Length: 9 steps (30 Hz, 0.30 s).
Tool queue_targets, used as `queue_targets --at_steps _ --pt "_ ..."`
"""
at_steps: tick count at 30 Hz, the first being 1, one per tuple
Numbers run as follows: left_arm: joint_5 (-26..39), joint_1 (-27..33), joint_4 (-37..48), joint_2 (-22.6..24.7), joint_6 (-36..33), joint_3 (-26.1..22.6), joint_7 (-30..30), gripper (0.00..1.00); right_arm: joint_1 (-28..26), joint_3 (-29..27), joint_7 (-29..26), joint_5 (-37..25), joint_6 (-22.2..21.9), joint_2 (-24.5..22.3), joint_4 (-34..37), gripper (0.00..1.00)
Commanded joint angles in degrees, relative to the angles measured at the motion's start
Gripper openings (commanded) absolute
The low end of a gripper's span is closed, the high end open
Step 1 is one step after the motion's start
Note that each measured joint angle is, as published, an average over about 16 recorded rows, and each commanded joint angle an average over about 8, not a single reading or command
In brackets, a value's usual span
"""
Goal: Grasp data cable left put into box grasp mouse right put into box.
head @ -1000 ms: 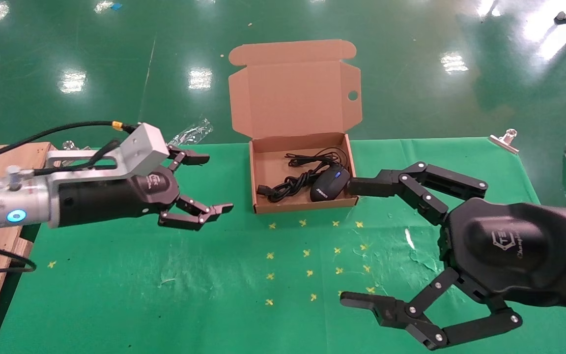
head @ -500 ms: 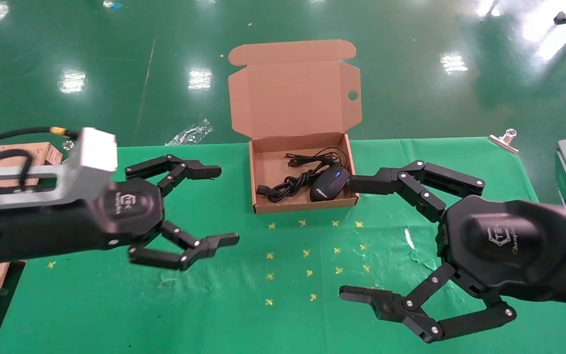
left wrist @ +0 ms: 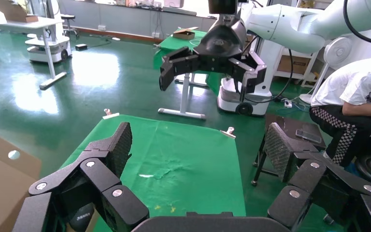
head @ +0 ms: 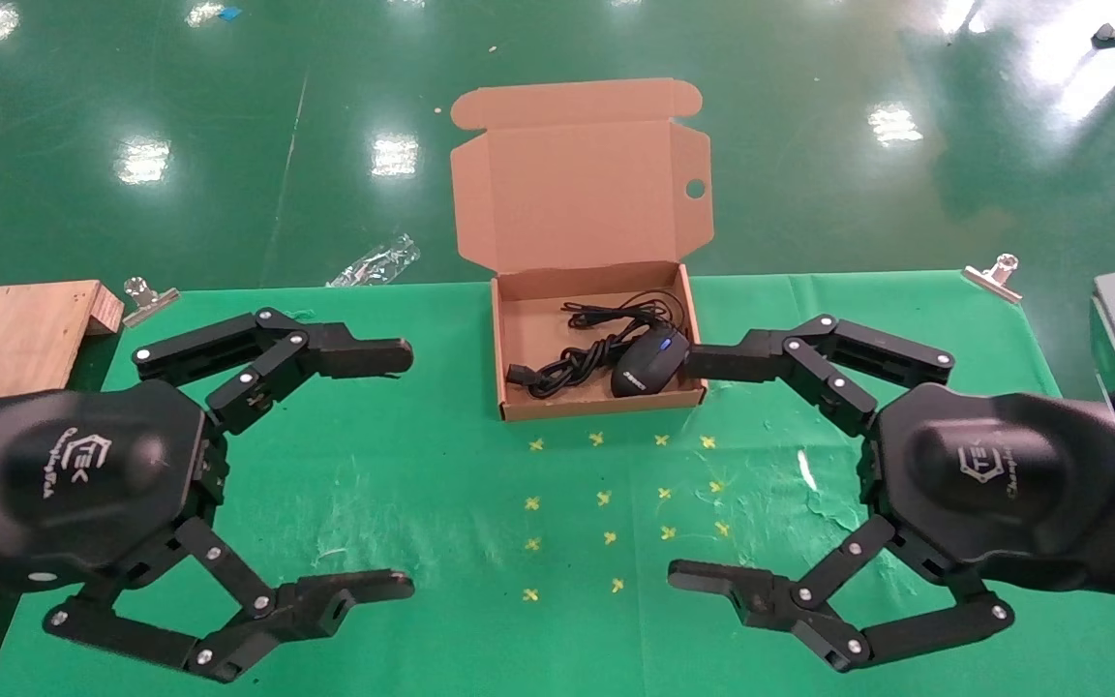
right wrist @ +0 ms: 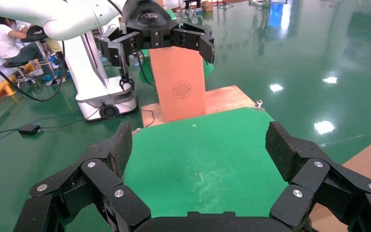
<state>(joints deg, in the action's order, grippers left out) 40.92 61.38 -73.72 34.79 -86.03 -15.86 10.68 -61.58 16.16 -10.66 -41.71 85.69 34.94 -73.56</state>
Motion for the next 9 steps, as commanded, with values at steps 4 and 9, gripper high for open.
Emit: queue_targets --at_steps 4,9 --pt "-1.6 -0.4 -0.3 -0.5 -0.7 0.3 -0.3 1.00 0.0 0.0 0.0 0.0 0.0 0.0 0.0 1.00" --pt "-0.9 -0.2 -0.1 -0.3 -0.4 0.2 -0.2 1.00 0.0 0.0 0.0 0.0 0.0 0.0 0.0 1.00"
